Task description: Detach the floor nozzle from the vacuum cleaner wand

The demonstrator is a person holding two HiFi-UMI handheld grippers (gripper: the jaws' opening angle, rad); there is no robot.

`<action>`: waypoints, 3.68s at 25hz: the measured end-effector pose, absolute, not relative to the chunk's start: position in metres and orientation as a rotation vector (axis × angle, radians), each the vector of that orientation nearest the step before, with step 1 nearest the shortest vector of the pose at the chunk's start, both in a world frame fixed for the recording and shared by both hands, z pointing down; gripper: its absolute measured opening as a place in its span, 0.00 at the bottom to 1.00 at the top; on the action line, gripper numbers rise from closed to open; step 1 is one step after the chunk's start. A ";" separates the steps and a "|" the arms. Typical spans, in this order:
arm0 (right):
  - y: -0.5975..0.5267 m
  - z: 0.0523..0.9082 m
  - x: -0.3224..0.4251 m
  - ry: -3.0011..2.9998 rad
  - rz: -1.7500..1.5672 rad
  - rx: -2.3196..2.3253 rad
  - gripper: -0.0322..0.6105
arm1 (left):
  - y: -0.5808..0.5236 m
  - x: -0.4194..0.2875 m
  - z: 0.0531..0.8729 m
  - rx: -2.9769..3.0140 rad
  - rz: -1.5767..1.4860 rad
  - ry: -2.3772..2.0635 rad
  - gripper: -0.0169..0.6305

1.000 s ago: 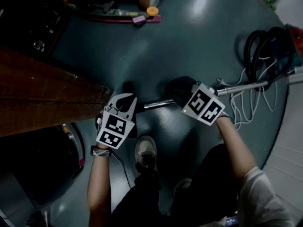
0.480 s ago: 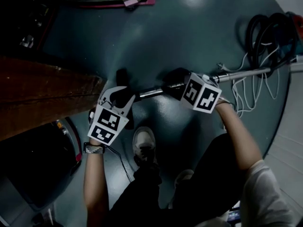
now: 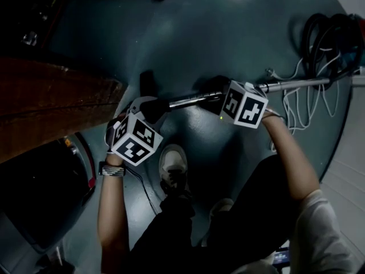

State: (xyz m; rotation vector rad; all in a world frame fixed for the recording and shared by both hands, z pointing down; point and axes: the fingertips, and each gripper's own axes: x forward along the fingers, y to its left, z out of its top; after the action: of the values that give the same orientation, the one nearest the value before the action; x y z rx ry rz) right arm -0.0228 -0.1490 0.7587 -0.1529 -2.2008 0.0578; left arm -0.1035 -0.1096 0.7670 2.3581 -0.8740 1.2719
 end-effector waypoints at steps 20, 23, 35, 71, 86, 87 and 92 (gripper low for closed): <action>-0.146 0.807 -0.006 -2.041 -0.027 -0.225 0.32 | -0.104 -0.104 0.810 2.295 1.476 -0.715 0.34; -0.146 0.811 -0.009 -1.994 -0.097 -0.249 0.33 | -0.104 -0.103 0.811 2.282 1.491 -0.677 0.33; -0.140 0.810 -0.010 -1.988 -0.171 -0.296 0.31 | -0.098 -0.103 0.811 2.298 1.400 -0.612 0.32; -0.135 0.787 -0.012 -2.022 -0.276 -0.324 0.31 | -0.095 -0.101 0.812 2.347 1.693 -0.599 0.29; -0.133 0.779 -0.013 -2.024 -0.327 -0.325 0.31 | -0.089 -0.098 0.806 2.344 1.535 -0.517 0.29; -0.133 0.779 -0.013 -2.022 -0.330 -0.326 0.31 | -0.089 -0.098 0.807 2.348 1.527 -0.512 0.29; -0.133 0.780 -0.010 -2.004 -0.354 -0.321 0.31 | -0.089 -0.099 0.801 2.336 1.489 -0.487 0.29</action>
State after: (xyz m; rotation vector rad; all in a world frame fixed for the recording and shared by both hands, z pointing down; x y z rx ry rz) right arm -0.0100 -0.1328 0.7799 -0.3206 -2.0037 -0.3536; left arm -0.0994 -0.0885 0.8015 2.3358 -0.4867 1.4893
